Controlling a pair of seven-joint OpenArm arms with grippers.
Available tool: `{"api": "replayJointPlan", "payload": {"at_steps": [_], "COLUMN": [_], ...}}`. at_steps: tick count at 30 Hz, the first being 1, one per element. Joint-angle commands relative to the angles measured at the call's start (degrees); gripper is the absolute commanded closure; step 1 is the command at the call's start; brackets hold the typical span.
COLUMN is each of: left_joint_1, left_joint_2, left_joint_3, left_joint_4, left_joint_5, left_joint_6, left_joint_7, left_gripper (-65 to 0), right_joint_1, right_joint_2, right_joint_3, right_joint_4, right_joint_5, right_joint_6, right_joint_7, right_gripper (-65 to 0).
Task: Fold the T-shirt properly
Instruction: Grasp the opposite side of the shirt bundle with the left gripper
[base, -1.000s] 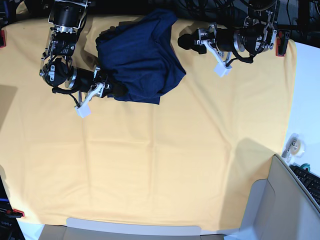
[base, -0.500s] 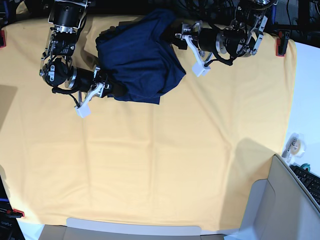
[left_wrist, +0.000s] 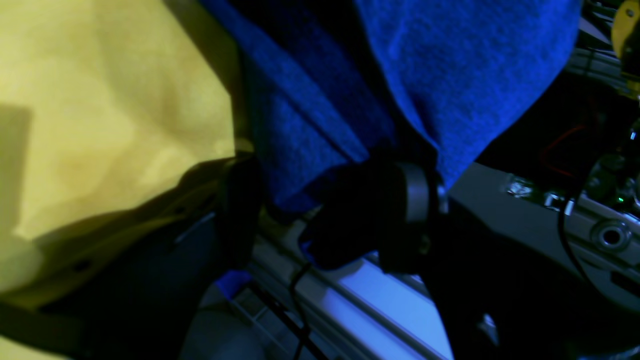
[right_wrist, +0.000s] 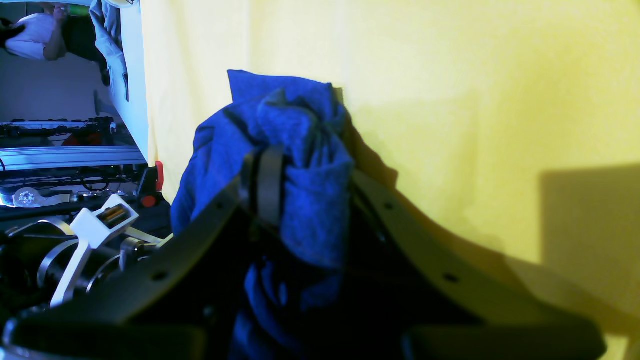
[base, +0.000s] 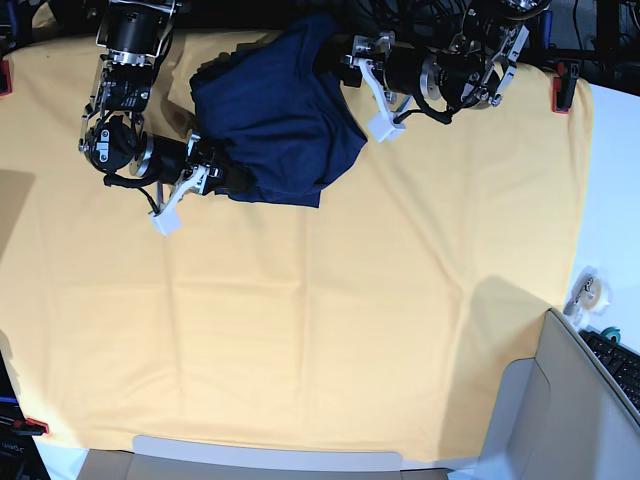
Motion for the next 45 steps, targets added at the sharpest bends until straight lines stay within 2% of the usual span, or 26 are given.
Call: {"api": "replayJointPlan", "payload": {"at_steps": [1,16,23,26,29,31,33,40,45], "left_joint_1": [-0.13,-2.42,-6.29,-7.25,-7.43,-7.43,-7.87,-9.1,-10.33], "left_joint_2": [-0.24,1.08,0.99,0.99,0.99,0.73,0.38,-0.77,-0.68], "left_joint_3": [0.3,0.48,6.98,7.86,7.42,7.34,7.25,5.49,-1.1], "left_joint_4": [-0.5,-4.28,-10.35,-11.32,-11.41,-11.41,-11.41,-11.32,-10.17], "left_joint_5": [0.25,0.34,0.34,0.34,0.34,0.34,0.34,0.07,-0.01], "left_joint_6": [0.1,0.1,0.46,0.46,0.46,0.63,0.63,0.81,6.26], "left_joint_7": [0.7,1.14,0.53,0.53,0.53,0.7,1.23,1.41,6.07], "left_gripper": [-35.8,-35.7,-35.2,-29.0,-17.1,-7.4,-1.3,-0.8,-0.8], "right_joint_1": [0.11,0.11,0.11,0.2,0.46,0.55,0.64,0.82,0.38], "right_joint_2": [0.08,0.08,0.08,0.08,0.17,0.17,0.17,0.17,0.52], "right_joint_3": [-0.01,-0.01,-0.01,-0.01,-0.01,-0.01,-0.01,-0.01,-0.01], "right_joint_4": [0.52,0.52,0.52,0.52,0.52,1.31,3.6,12.3,16.43], "right_joint_5": [1.02,1.2,1.2,1.2,1.2,1.11,0.85,-1.7,-2.49], "right_joint_6": [-0.21,-0.21,-0.21,-0.21,-0.21,-0.21,-0.21,-0.56,-0.56], "right_joint_7": [-0.71,-0.71,-0.71,-0.71,-0.71,-0.71,-0.71,-0.71,-0.71], "right_gripper": [-7.4,-7.4,-7.4,-7.4,-7.1,-4.0,0.0,0.0,0.0]}}
